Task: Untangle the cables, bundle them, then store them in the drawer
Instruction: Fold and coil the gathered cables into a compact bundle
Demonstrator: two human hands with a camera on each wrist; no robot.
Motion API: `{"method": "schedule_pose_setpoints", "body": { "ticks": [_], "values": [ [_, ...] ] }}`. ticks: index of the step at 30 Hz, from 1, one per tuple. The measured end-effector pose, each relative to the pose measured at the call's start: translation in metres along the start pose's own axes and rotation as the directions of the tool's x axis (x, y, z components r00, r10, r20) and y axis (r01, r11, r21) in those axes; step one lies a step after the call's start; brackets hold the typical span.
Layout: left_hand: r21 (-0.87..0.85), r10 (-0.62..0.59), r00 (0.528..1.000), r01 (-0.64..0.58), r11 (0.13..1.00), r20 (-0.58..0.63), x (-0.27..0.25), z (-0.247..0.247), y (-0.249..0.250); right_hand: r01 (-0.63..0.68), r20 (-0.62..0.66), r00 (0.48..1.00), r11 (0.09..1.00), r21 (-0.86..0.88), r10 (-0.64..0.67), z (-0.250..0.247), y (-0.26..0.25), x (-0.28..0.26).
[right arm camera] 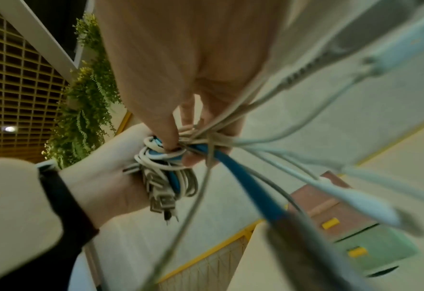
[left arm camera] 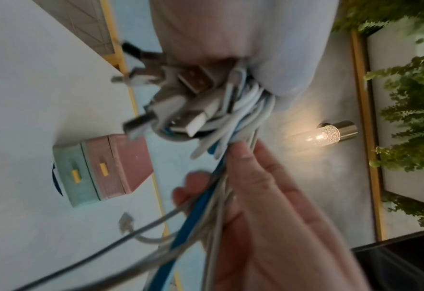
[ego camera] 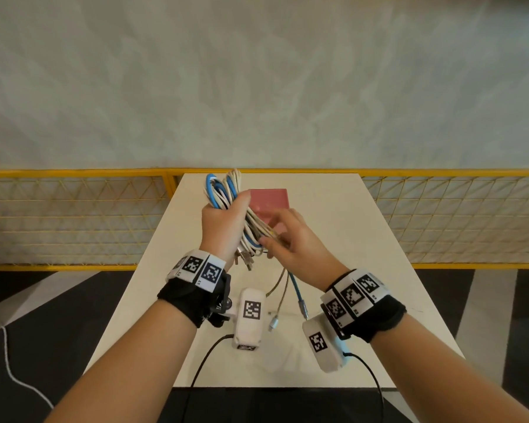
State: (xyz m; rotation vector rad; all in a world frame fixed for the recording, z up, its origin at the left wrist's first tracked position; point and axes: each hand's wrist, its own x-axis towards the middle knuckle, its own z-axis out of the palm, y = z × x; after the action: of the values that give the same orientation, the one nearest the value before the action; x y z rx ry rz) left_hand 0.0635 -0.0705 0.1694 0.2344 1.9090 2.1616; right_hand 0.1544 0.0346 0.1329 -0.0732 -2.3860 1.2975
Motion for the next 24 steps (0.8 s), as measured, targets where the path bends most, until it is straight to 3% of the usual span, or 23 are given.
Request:
{"method": "schedule_pose_setpoints", "body": {
  "ticks": [4, 6, 10, 13, 17, 19, 21, 23, 24],
  "values": [
    [-0.068, -0.028, 0.992, 0.037, 0.997, 0.124, -0.002, -0.001, 0.000, 0.062, -0.054, 0.996, 0.991, -0.122, -0.069, 0.002, 0.008, 0.004],
    [-0.045, -0.036, 0.986, 0.044, 0.998, 0.166, -0.004, -0.002, 0.001, 0.091, -0.052, 0.994, 0.991, -0.098, -0.096, 0.002, 0.007, 0.002],
    [-0.021, 0.024, 0.993, -0.021, 1.000, 0.113, -0.001, -0.003, 0.008, 0.009, 0.114, 0.993, 0.998, 0.066, -0.017, 0.002, 0.004, -0.006],
    [-0.051, 0.062, 0.995, -0.059, 0.997, 0.073, 0.004, -0.005, 0.010, -0.006, 0.186, 0.982, 0.985, -0.171, 0.038, 0.004, 0.028, -0.010],
    [-0.001, 0.110, 0.991, -0.111, 0.994, 0.076, 0.008, -0.007, 0.007, -0.008, 0.083, 0.995, 0.870, -0.493, 0.056, 0.000, 0.053, -0.011],
    [0.029, 0.117, 0.992, -0.118, 0.993, 0.040, 0.015, -0.010, 0.006, -0.022, 0.031, 0.998, 0.823, -0.567, 0.048, -0.003, 0.050, -0.013],
    [0.068, 0.153, 0.988, -0.152, 0.986, -0.007, 0.022, -0.011, 0.007, 0.026, -0.080, 0.993, 0.848, -0.530, -0.081, -0.005, 0.034, -0.013],
    [0.084, 0.193, 0.981, -0.189, 0.978, -0.037, 0.024, -0.009, 0.007, 0.114, -0.200, 0.956, 0.899, -0.423, -0.215, -0.002, 0.020, -0.008],
    [0.082, 0.207, 0.978, -0.203, 0.976, -0.042, 0.024, -0.007, 0.007, 0.126, -0.225, 0.952, 0.935, -0.332, -0.208, 0.001, 0.015, -0.005]
  ]
}}
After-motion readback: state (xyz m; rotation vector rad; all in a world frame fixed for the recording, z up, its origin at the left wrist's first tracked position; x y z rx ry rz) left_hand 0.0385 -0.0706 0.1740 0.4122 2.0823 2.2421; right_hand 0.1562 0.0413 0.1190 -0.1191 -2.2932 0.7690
